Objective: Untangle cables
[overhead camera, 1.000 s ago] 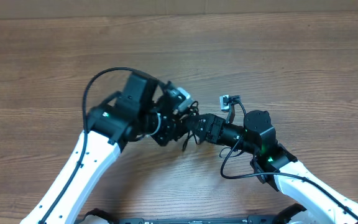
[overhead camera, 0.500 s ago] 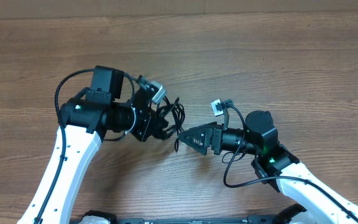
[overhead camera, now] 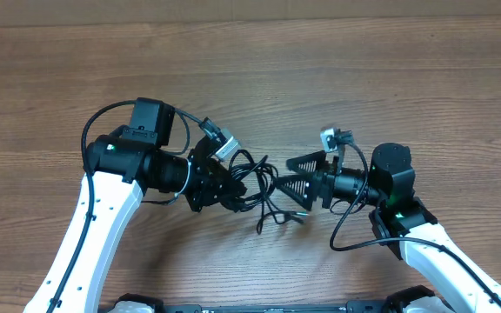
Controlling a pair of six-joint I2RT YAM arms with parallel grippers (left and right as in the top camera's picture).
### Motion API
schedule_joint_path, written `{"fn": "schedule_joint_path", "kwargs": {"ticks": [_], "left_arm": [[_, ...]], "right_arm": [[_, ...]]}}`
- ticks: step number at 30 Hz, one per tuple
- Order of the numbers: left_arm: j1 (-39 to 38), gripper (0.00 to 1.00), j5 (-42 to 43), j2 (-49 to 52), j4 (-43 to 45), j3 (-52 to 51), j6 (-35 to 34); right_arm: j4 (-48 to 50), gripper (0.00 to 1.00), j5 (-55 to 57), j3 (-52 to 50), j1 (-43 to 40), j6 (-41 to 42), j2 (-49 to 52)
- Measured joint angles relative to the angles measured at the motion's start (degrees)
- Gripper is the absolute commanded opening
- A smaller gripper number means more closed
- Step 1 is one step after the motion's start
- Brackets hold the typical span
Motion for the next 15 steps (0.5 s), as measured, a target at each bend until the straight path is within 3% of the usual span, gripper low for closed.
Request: {"fn": "schedule_joint_path", "kwargs": {"ticks": [7,10,13,15], "left_arm": [[0.00,0.04,5.99,1.68,1.51,0.00,1.14],[-0.02,0.04,7.10,2.89,1.55,0.00,1.25],[-0.13,0.04,8.11,4.50,1.97,-0.02,1.27],[-0.28,0.04,9.25,5.57,2.91,-0.07,1.29]], "right_arm": [[0.33,0.98,-3.65,0.00,0.28,-2.21,0.00],[3.08,0.87,-5.11,0.07,0.28,-2.78,0.00],[4.15,0.61,-6.03,0.31,0.28,-3.06,-0.02],[3.96,0.56,-6.08,0.42,0.39,-2.93,-0.07]]}}
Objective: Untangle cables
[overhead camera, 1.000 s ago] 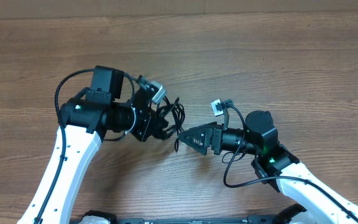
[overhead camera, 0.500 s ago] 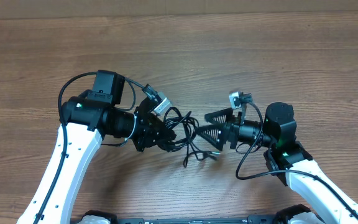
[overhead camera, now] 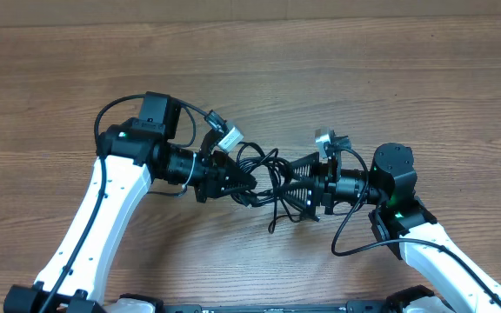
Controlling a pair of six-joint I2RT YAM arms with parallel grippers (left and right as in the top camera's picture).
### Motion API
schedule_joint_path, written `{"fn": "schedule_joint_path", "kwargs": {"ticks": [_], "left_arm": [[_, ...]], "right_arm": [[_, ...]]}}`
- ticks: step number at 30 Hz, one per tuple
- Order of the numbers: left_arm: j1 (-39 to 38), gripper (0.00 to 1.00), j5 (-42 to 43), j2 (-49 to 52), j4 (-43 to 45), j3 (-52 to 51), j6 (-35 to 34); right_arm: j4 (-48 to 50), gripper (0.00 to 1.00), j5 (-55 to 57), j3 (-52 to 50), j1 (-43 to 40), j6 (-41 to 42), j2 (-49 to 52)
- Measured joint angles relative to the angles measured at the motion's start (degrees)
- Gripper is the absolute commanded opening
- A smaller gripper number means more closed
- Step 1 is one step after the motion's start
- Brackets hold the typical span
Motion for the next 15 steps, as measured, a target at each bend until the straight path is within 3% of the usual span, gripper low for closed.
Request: {"fn": "schedule_joint_path", "kwargs": {"ticks": [2,3,4,5,7,9,15], "left_arm": [[-0.22,0.04,1.53,0.90,1.33,0.00,0.02],[-0.28,0.04,2.49,1.22,2.08,0.00,0.00],[-0.37,0.04,3.32,1.40,2.62,0.00,0.00],[-0.39,0.04,4.07,1.49,3.02,-0.02,0.00],[-0.48,0.07,5.44,1.51,3.37,-0.04,0.00],[-0.46,0.12,5.03,1.51,3.39,-0.04,0.02],[-0.48,0.44,-3.82,1.57,4.22,-0.07,-4.66]], "right_arm": [[-0.07,0.53,0.17,0.00,0.70,-0.15,0.00],[-0.04,0.47,0.26,0.00,1.25,-0.31,0.00],[-0.07,0.39,0.48,0.00,1.88,-0.33,0.00],[-0.02,0.19,0.85,0.00,2.67,-0.15,0.00],[-0.09,0.06,2.25,0.07,3.43,-0.28,0.00],[0.00,0.04,3.23,0.07,3.48,0.90,-0.04],[-0.11,0.04,8.35,0.13,3.48,8.90,-0.04]]}}
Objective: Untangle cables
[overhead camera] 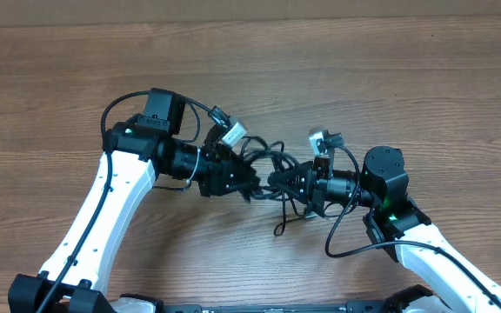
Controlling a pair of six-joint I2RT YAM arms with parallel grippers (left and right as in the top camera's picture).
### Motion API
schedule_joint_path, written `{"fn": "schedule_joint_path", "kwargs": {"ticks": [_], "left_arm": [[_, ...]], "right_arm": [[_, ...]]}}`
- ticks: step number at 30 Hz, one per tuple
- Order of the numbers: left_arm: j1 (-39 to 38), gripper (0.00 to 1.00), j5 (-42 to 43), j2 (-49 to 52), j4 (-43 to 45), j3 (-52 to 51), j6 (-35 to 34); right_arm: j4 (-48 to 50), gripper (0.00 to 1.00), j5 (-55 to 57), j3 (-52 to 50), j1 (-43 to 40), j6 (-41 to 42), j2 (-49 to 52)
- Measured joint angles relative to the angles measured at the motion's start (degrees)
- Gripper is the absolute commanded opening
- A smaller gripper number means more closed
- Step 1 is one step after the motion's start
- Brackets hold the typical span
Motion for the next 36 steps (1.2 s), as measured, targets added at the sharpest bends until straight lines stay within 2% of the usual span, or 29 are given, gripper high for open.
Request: {"fn": "schedule_joint_path", "kwargs": {"ticks": [2,4,5,8,12,16,21,26,29,32,36], "left_arm": [[0.00,0.57,-4.26,0.00,1.27,-0.04,-4.61],[0.00,0.79,-7.48,0.00,3.85,-0.04,-10.21],[0.00,0.83,-9.20,0.00,6.78,-0.11,-15.26],[0.00,0.88,-10.58,0.00,11.91,-0.17,-24.11],[-0.26,0.92,-14.03,0.02,15.78,-0.15,-40.13],[-2.67,0.91,-21.79,0.02,15.74,-0.15,-56.06],[-7.58,0.90,-29.62,0.02,20.31,-0.15,-69.05],[-12.15,0.90,-36.39,0.00,23.32,-0.15,-76.06],[-13.09,0.79,-41.07,0.02,23.56,-0.15,-78.34],[-12.81,0.75,-44.48,0.02,25.53,-0.15,-76.89],[-12.76,0.75,-46.49,0.02,26.47,-0.15,-70.40]], "right_arm": [[-0.31,0.04,2.95,0.00,-0.13,3.58,0.00],[-1.51,0.04,7.32,0.00,-0.31,8.83,0.00],[-2.62,0.04,11.19,0.00,-0.33,13.66,0.00],[-3.32,0.04,16.00,0.00,-0.33,20.98,0.00],[-3.69,0.04,20.68,0.00,-0.33,29.62,0.00],[-4.48,0.04,23.43,0.00,-0.33,36.57,0.00],[-4.92,0.04,24.90,0.00,-0.31,41.44,0.00],[-5.81,0.04,25.22,0.00,-0.13,42.53,0.00],[-7.96,0.04,24.68,0.00,0.07,41.64,0.00],[-8.50,0.04,23.28,0.00,0.11,37.09,0.00],[-8.52,0.04,21.44,0.00,0.11,29.49,0.00]]}}
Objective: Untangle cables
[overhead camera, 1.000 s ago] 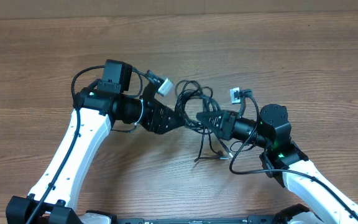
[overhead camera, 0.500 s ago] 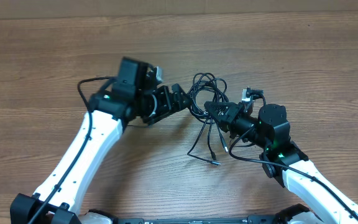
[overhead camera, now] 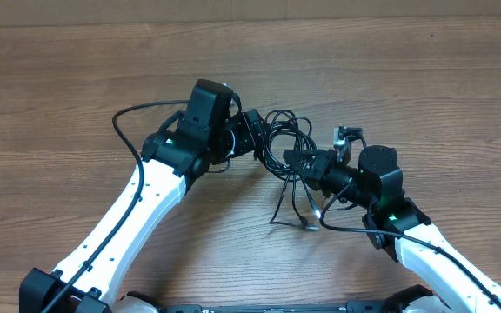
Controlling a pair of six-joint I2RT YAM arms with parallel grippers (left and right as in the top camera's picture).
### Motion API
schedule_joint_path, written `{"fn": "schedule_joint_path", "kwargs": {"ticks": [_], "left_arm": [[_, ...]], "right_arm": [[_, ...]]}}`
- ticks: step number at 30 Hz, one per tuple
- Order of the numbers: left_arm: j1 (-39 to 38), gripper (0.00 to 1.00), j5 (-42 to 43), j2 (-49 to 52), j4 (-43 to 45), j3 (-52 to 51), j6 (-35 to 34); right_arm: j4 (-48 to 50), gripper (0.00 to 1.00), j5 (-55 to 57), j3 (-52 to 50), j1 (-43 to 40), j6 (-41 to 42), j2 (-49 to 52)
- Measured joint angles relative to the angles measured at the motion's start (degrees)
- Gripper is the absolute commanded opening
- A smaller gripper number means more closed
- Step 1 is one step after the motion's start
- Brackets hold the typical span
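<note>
A tangle of thin black cables [overhead camera: 287, 127] hangs between my two grippers near the table's middle. Its loops bunch up at the top, and loose strands [overhead camera: 289, 202] trail toward the front, ending in small plugs [overhead camera: 308, 224]. My left gripper [overhead camera: 263, 143] comes in from the left and looks shut on the left side of the bundle. My right gripper [overhead camera: 292, 160] reaches in from the right, its fingers close together on the cables just below the loops. The two grippers are only a short way apart.
The wooden table [overhead camera: 407, 69] stretches all round. The left arm's own grey cable [overhead camera: 137, 113] loops out to the left of its wrist. The right wrist camera [overhead camera: 348, 136] sits just behind the right gripper.
Both grippers have moved toward the far side and a little right with the tangle. The left wrist has turned. The loops are now above the grippers and strands trail down to the front.
At first the left gripper held the tangle at left of centre while the right gripper stood wide open, apart from it. Then the right gripper was at the tangle, then narrowed on it. Now both hold the bundle further back, with strands trailing.
</note>
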Motion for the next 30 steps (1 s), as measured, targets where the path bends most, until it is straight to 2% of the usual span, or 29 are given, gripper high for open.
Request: {"fn": "schedule_joint_path", "kwargs": {"ticks": [3,5,9,13,15,19,22,25,30], "left_arm": [[-0.11,0.80,-0.02,0.00,-0.76,0.00,5.42],[-0.11,0.80,0.37,-0.02,-1.68,0.00,8.68],[-0.11,0.63,1.62,0.00,-2.51,0.00,14.23],[-1.05,0.59,2.29,0.00,-2.99,0.00,19.63],[-1.97,0.49,2.23,-0.02,-3.02,0.00,21.44],[-3.82,0.07,0.70,0.50,-3.45,0.00,24.09],[-3.91,0.04,-0.31,2.25,-3.58,0.00,25.38],[-3.28,0.04,0.57,2.38,-3.78,0.09,25.09],[0.48,0.04,8.85,2.38,-3.69,1.18,19.96]], "right_arm": [[0.02,0.04,-0.96,0.00,0.00,-4.74,0.00],[0.02,0.04,-1.27,0.00,0.00,-7.34,0.00],[0.00,0.04,-2.10,0.00,0.00,-11.43,0.00],[0.02,0.04,-3.39,0.00,0.00,-13.42,0.00],[0.02,0.04,-4.09,0.00,0.00,-13.75,0.00],[-0.04,0.04,-5.77,0.00,0.00,-14.29,0.00],[-0.37,0.04,-6.27,0.00,0.00,-15.28,0.00],[-2.64,0.04,-6.01,0.07,0.00,-20.79,0.00],[-6.91,0.04,-4.70,1.46,-0.02,-30.25,-0.11]]}}
